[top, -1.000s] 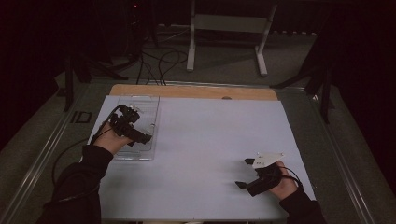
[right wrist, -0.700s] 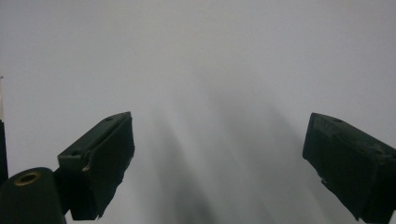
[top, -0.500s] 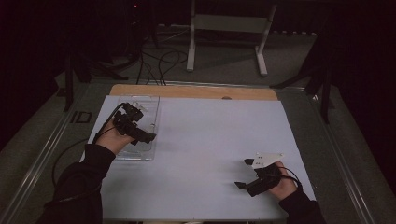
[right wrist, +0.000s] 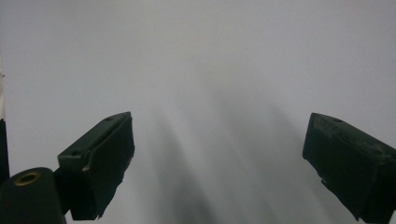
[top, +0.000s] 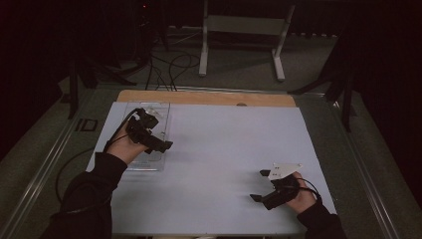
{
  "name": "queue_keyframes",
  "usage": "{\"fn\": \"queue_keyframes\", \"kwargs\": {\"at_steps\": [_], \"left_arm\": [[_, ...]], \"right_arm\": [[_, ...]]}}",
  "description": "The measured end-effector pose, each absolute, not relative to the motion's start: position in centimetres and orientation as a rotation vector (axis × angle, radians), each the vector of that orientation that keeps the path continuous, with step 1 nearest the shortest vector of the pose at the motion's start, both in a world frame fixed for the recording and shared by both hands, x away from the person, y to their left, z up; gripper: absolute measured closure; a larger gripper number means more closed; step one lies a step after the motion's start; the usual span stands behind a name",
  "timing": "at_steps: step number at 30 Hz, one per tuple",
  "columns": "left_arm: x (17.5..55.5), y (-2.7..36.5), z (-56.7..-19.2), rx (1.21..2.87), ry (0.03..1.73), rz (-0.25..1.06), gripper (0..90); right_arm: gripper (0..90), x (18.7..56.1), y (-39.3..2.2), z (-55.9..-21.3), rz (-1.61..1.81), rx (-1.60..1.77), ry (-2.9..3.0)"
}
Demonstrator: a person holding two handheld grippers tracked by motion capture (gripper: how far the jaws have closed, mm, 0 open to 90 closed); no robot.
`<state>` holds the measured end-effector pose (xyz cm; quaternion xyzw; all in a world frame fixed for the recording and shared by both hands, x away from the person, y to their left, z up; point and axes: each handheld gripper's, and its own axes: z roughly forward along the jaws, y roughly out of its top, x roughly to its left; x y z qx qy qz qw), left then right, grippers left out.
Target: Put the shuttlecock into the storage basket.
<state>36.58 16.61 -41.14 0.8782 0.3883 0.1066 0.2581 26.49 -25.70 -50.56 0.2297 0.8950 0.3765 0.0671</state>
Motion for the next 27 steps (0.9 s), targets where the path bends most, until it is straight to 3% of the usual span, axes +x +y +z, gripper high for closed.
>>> {"fn": "queue_keyframes", "kwargs": {"at_steps": [27], "left_arm": [[36.1, 10.7, -40.9, 2.338, 0.703, 0.163, 0.0]], "right_arm": [[9.0, 26.1, -26.5, -50.7, 1.13, 0.72, 2.685]]}}
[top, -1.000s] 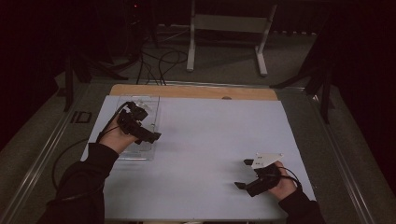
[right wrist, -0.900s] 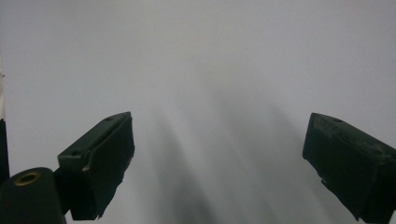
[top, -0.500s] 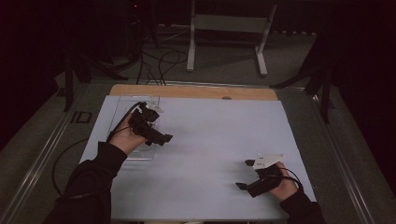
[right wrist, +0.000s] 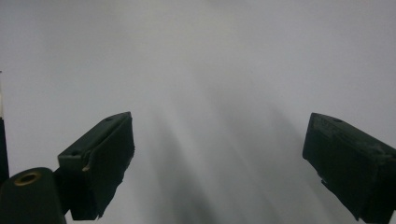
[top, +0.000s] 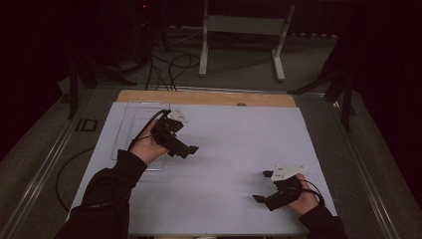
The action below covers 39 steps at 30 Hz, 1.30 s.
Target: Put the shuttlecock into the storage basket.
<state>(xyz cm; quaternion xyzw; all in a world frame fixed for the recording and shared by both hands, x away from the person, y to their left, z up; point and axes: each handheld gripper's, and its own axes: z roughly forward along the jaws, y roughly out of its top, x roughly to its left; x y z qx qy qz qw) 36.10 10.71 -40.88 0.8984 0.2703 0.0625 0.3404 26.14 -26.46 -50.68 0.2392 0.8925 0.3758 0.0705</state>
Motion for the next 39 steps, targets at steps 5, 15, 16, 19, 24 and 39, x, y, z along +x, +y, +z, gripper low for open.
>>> {"fn": "queue_keyframes", "kwargs": {"at_steps": [5, 15, 16, 19, 24, 39], "left_arm": [[35.9, 10.2, -41.2, 2.337, 0.658, 0.144, 0.0], [35.2, 9.0, -41.8, 2.293, 0.568, 0.125, 0.0], [35.1, 8.8, -42.1, 2.27, 0.552, 0.127, 0.0], [34.9, 8.6, -42.5, 2.253, 0.537, 0.116, 0.0], [34.3, 7.8, -43.6, 2.231, 0.47, 0.082, 0.0], [33.1, 7.7, -45.5, 2.223, 0.403, 0.047, 0.0]], "right_arm": [[9.0, 26.1, -26.5, -50.7, 1.132, 0.72, 2.685], [9.0, 26.2, -26.5, -50.7, 1.127, 0.723, 2.686], [9.0, 26.1, -26.5, -50.7, 1.126, 0.723, 2.689], [9.0, 26.1, -26.5, -50.8, 1.123, 0.722, 2.689], [9.0, 26.1, -26.3, -50.9, 1.118, 0.718, 2.695], [9.0, 26.1, -26.3, -50.8, 1.124, 0.716, 2.689]]}}
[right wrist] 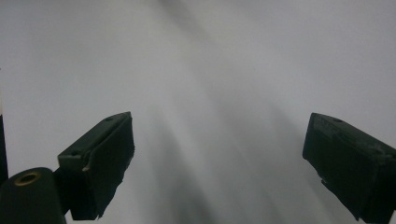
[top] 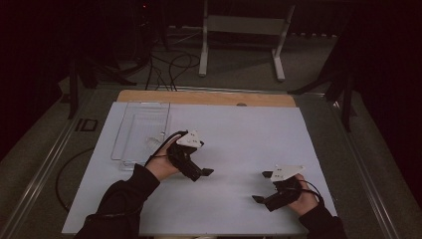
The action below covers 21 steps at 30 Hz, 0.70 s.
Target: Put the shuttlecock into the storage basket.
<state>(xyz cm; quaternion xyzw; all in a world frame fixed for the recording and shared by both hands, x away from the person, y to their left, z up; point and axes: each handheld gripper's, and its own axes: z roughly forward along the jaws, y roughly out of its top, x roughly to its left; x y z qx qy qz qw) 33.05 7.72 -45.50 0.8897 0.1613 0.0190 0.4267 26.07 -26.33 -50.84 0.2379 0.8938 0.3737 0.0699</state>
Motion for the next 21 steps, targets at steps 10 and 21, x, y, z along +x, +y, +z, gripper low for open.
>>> {"fn": "queue_keyframes", "kwargs": {"at_steps": [10, 21], "left_arm": [[32.1, 9.3, -46.3, 2.224, 0.423, 0.034, 0.0], [30.8, 11.1, -47.5, 2.223, 0.452, 0.043, 0.0]], "right_arm": [[9.0, 26.0, -26.2, -50.9, 1.117, 0.71, 2.687], [9.0, 26.0, -26.2, -50.9, 1.122, 0.708, 2.689]]}}
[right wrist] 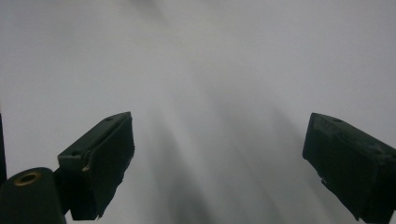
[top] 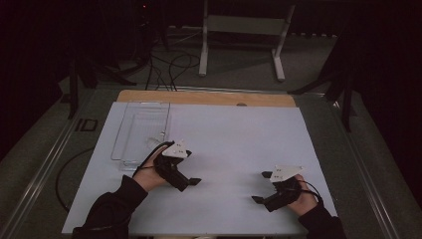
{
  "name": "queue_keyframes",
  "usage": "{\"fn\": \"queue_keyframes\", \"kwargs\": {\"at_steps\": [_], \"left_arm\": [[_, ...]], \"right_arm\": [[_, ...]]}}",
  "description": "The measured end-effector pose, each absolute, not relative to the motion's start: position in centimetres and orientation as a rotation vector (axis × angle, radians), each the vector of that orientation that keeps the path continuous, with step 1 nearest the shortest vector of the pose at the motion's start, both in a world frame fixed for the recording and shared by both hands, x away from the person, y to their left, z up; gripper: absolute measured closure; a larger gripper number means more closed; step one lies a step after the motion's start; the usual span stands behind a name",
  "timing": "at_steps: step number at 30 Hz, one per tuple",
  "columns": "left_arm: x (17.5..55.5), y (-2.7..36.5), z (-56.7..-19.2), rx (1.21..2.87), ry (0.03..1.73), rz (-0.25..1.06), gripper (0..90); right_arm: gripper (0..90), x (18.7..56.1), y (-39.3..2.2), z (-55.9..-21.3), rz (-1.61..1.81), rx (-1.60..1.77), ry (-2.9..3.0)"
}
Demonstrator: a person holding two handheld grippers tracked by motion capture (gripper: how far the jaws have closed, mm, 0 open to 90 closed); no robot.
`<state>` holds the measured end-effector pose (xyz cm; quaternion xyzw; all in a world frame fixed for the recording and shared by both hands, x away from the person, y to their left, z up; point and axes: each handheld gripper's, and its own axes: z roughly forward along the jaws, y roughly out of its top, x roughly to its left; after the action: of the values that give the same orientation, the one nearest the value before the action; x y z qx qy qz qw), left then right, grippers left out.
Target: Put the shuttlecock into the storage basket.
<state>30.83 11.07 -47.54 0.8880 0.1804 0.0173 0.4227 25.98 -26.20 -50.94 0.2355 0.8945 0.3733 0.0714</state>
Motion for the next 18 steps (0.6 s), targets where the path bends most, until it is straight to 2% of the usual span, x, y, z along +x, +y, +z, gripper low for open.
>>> {"fn": "queue_keyframes", "kwargs": {"at_steps": [18], "left_arm": [[28.6, 13.8, -49.6, 2.265, 0.528, 0.037, 0.0]], "right_arm": [[9.0, 26.0, -26.1, -50.9, 1.116, 0.704, 2.701]]}}
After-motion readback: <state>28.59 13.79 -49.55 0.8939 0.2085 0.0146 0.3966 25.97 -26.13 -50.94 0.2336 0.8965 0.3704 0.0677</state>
